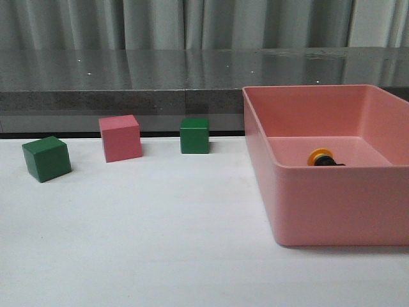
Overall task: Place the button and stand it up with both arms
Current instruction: 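Move the right gripper over the pink bin toward the yellow button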
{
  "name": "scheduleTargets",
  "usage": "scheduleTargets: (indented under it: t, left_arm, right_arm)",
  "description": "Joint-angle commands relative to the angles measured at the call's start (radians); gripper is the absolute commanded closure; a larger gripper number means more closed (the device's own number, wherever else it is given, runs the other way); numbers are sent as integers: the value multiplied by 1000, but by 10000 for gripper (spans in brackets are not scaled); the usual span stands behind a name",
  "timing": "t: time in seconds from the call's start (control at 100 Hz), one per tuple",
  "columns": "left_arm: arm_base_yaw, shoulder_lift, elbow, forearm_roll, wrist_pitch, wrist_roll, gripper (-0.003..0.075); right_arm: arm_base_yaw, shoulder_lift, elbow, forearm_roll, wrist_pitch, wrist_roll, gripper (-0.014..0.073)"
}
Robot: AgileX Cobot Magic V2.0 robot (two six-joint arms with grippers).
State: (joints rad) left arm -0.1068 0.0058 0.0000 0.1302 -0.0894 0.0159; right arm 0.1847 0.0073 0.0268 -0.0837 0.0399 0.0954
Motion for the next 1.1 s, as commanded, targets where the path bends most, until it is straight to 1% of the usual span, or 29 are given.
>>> scheduleTargets:
  t: [0.0,0.11,0.25,0.32,0.44,0.53,0.67,0.86,1.0,1.09]
  left_arm:
    - [3,11,45,-6,-76,-6,740]
    - [3,11,45,-6,-76,-6,740]
    - [3,11,45,-6,-76,-6,740]
    - [3,11,45,-6,-76,-6,740]
    - [3,11,45,-6,-76,-6,740]
    - [3,11,45,-6,-76,-6,740]
    - [3,11,45,-6,-76,-6,740]
    - [3,11,45,-6,-76,-6,740]
    - [3,11,45,-6,-76,-6,740]
    - [3,11,45,-6,-76,-6,740]
  right_arm:
    - [-8,17,-15,-1,-85,3,655]
    - [-8,17,-15,-1,-85,3,655]
    - [-8,17,-21,5,-125,4,655]
    - [-8,22,-52,41,-75,11,655]
    - [-7,72,-154,147,15,30,655]
    - [-7,143,-261,156,112,30,655]
    - [-7,325,-461,156,225,30,655]
    - [-7,673,-733,156,377,29,655]
    - [-7,936,-882,156,444,28,655]
    - [-7,1094,-962,156,481,-3,655]
